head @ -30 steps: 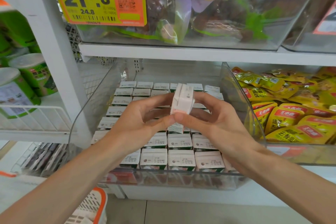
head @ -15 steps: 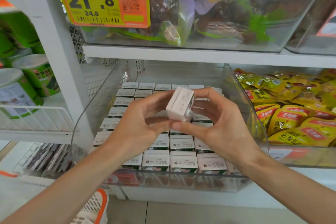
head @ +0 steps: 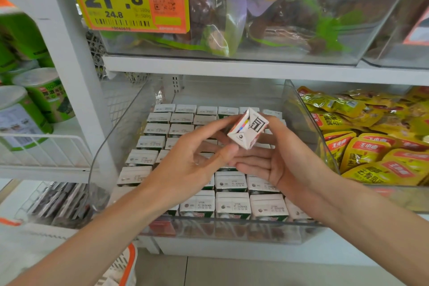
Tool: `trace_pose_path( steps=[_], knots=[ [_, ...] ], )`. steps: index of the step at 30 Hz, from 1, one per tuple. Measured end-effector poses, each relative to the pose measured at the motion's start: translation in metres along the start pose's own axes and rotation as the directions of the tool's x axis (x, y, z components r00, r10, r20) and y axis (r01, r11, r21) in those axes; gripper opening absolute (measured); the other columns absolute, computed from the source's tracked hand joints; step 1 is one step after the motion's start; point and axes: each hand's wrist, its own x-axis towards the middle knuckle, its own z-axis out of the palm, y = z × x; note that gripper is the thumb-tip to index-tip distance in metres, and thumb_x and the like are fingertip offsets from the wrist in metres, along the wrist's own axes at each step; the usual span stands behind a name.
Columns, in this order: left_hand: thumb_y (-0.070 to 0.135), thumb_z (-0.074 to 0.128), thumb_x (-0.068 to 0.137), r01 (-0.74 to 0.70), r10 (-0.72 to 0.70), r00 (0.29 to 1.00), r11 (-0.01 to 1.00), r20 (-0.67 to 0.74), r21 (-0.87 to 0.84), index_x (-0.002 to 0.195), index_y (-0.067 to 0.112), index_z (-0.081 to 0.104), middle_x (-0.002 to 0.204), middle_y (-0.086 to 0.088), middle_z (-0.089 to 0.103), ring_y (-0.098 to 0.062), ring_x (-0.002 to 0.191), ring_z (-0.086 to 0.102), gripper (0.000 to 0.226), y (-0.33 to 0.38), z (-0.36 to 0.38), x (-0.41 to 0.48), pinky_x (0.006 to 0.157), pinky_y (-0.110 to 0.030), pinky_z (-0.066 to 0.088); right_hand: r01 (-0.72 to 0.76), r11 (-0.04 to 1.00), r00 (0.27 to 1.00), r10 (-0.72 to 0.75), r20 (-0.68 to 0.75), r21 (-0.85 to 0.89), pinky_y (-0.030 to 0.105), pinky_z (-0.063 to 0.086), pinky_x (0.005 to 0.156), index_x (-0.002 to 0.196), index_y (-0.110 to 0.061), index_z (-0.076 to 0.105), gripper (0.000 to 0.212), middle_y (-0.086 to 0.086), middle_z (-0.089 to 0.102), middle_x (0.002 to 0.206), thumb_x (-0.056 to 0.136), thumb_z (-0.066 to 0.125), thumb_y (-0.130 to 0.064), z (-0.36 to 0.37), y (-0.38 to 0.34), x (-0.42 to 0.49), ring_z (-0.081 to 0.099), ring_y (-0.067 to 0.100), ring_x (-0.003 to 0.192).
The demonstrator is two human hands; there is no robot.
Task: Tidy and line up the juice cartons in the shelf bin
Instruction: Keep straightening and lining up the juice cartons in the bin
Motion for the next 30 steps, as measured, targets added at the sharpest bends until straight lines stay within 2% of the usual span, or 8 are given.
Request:
trace_pose_path(
  steps=[6, 10, 15, 19, 22, 24, 26, 30],
  knots=[
    [0.042, 0.064, 0.096, 0.014, -0.013, 0.998, 1.0, -0.057, 0.021, 0.143, 0.045, 0.057, 0.127, 0.012, 0.068, -0.01, 0.12, 0.065, 0.048, -0.002, 0.0, 0.0, 0.099, -0.042, 0.059, -0.046, 0.997, 0.996, 0.05, 0.078, -0.061, 0.025, 0.062, 0.059, 0.099, -0.009, 0.084, 0.067, 0.026, 0.079, 0.102, 0.108, 0.039, -0.058, -0.005, 0.0, 0.004, 0.081, 0.031, 0.086],
    [0.044, 0.067, 0.094, 0.026, -0.025, 0.998, 0.999, -0.049, 0.029, 0.145, 0.044, 0.055, 0.126, 0.017, 0.069, -0.006, 0.12, 0.066, 0.052, -0.001, 0.0, -0.001, 0.098, -0.044, 0.059, -0.038, 0.999, 0.998, 0.038, 0.04, 0.005, 0.024, 0.061, 0.057, 0.118, -0.008, 0.073, 0.049, 0.023, 0.08, 0.101, 0.104, 0.054, -0.05, -0.005, -0.001, 0.006, 0.082, 0.028, 0.082],
    [0.045, 0.073, 0.091, 0.032, -0.031, 0.998, 0.999, -0.052, 0.019, 0.142, 0.044, 0.058, 0.127, 0.022, 0.069, -0.007, 0.119, 0.067, 0.054, 0.001, 0.0, -0.001, 0.098, -0.046, 0.059, -0.031, 0.998, 1.0, 0.031, 0.006, 0.057, 0.025, 0.062, 0.058, 0.118, -0.011, 0.069, 0.036, 0.02, 0.081, 0.096, 0.099, 0.067, -0.041, -0.006, -0.002, 0.005, 0.081, 0.025, 0.078],
    [0.043, 0.078, 0.087, 0.024, -0.021, 0.997, 0.999, -0.074, 0.043, 0.14, 0.046, 0.059, 0.121, 0.025, 0.07, -0.005, 0.11, 0.071, 0.056, -0.001, -0.001, -0.001, 0.093, -0.036, 0.06, -0.012, 0.997, 0.999, 0.008, 0.049, 0.08, 0.028, 0.063, 0.064, 0.12, -0.01, 0.069, 0.033, 0.021, 0.08, 0.101, 0.101, 0.062, -0.035, -0.006, -0.002, 0.004, 0.081, 0.026, 0.085],
    [0.031, 0.083, 0.085, 0.049, -0.044, 0.995, 0.997, -0.086, 0.052, 0.139, 0.049, 0.058, 0.117, 0.026, 0.07, 0.0, 0.104, 0.072, 0.062, -0.006, -0.003, 0.0, 0.088, -0.025, 0.061, 0.092, 0.989, 0.994, -0.098, 0.052, 0.119, 0.035, 0.066, 0.081, 0.136, -0.012, 0.058, 0.04, 0.022, 0.079, 0.11, 0.099, 0.07, -0.023, -0.008, -0.002, 0.004, 0.079, 0.034, 0.102],
    [0.039, 0.085, 0.078, 0.064, -0.06, 0.996, 0.997, -0.068, 0.046, 0.141, 0.048, 0.056, 0.122, 0.028, 0.068, 0.002, 0.11, 0.07, 0.069, -0.007, -0.003, 0.001, 0.088, -0.021, 0.06, 0.203, 0.979, 0.977, -0.205, 0.058, 0.029, 0.04, 0.063, 0.095, 0.141, -0.02, 0.053, 0.057, 0.016, 0.079, 0.115, 0.092, 0.081, -0.019, -0.008, 0.0, 0.002, 0.078, 0.032, 0.107],
    [0.047, 0.083, 0.075, 0.057, -0.054, 0.996, 0.997, -0.067, 0.042, 0.144, 0.044, 0.054, 0.128, 0.027, 0.067, 0.002, 0.116, 0.067, 0.074, -0.007, -0.002, 0.001, 0.093, -0.024, 0.059, 0.346, 0.916, 0.938, -0.34, 0.065, -0.202, 0.04, 0.06, 0.1, 0.136, -0.033, 0.059, 0.066, 0.004, 0.078, 0.118, 0.08, 0.091, -0.019, -0.007, 0.005, 0.0, 0.077, 0.023, 0.111],
    [0.027, 0.086, 0.083, 0.037, -0.009, 0.985, 0.986, -0.174, 0.163, 0.142, 0.04, 0.057, 0.133, 0.021, 0.065, -0.004, 0.126, 0.062, 0.067, -0.01, -0.002, 0.004, 0.102, -0.04, 0.056, 0.588, 0.593, 0.781, -0.593, 0.196, -0.549, 0.026, 0.06, 0.096, 0.123, -0.031, 0.069, 0.063, -0.014, 0.075, 0.115, 0.07, 0.098, -0.018, -0.002, 0.013, 0.0, 0.071, 0.006, 0.113]
  ],
)
